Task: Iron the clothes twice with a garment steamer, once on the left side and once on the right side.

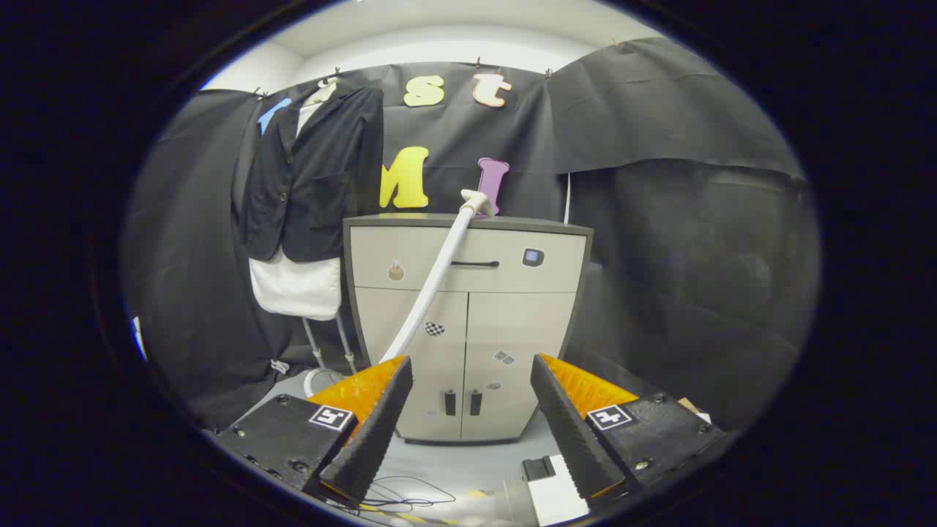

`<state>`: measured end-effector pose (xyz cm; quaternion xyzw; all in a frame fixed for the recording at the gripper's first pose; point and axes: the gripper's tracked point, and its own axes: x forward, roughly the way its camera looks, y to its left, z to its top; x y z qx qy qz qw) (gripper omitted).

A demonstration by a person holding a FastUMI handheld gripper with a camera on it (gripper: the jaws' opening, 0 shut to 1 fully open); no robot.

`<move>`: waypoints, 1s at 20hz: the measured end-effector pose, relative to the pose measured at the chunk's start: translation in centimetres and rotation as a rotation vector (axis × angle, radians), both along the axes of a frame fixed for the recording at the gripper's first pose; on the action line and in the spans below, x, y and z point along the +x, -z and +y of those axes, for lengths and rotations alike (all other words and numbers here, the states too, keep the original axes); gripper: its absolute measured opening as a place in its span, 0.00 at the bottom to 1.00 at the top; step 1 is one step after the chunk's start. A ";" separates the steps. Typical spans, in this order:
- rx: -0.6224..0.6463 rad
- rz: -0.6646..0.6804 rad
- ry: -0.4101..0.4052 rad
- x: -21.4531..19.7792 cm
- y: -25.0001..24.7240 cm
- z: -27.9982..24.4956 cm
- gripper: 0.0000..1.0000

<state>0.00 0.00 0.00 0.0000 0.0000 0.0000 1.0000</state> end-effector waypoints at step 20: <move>0.043 -0.057 0.033 1.7 -6.2 -0.1 1.00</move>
